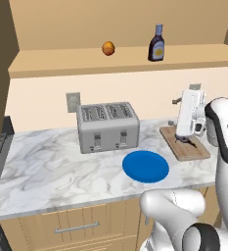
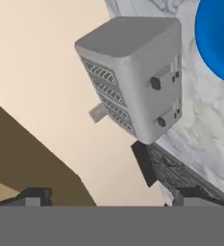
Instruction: Pick the fish from the plate and place it on the cutting board. Then pick the condiment bottle from the cabinet and place it next to the cutting board.
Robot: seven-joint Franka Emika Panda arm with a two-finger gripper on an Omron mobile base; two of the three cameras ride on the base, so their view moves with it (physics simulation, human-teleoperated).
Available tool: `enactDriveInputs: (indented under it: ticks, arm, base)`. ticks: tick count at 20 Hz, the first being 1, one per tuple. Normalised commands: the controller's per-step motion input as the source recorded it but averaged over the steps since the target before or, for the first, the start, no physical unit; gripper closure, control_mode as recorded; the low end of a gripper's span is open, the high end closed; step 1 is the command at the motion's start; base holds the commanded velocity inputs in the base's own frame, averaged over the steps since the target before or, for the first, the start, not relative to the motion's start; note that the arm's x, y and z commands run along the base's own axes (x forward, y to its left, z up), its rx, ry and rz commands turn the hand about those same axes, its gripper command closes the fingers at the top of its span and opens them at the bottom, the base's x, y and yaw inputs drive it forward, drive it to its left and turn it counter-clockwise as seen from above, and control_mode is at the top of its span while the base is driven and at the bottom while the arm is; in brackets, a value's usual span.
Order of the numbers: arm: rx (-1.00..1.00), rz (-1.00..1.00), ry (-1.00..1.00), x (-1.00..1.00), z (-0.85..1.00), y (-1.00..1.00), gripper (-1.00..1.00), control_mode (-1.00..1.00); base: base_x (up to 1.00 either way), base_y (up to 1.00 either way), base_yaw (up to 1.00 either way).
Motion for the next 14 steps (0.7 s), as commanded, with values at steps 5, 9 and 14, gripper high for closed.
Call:
enactDriveInputs:
  ticks: [5,9,14]
  arm:
    - [0.30,-0.24,0.29,0.00,0.23,0.29,-1.00,-1.00]
    - [0.31,-0.20,0.26,0.00,0.22,0.20,-1.00,-1.00]
    - [0.32,-0.14,0.19,0.01,0.20,0.02,-1.00,-1.00]
  base:
    - [0.00,0.00,0.00]
    - [0.00,0.00,0.00]
    - [0.00,0.00,0.00]
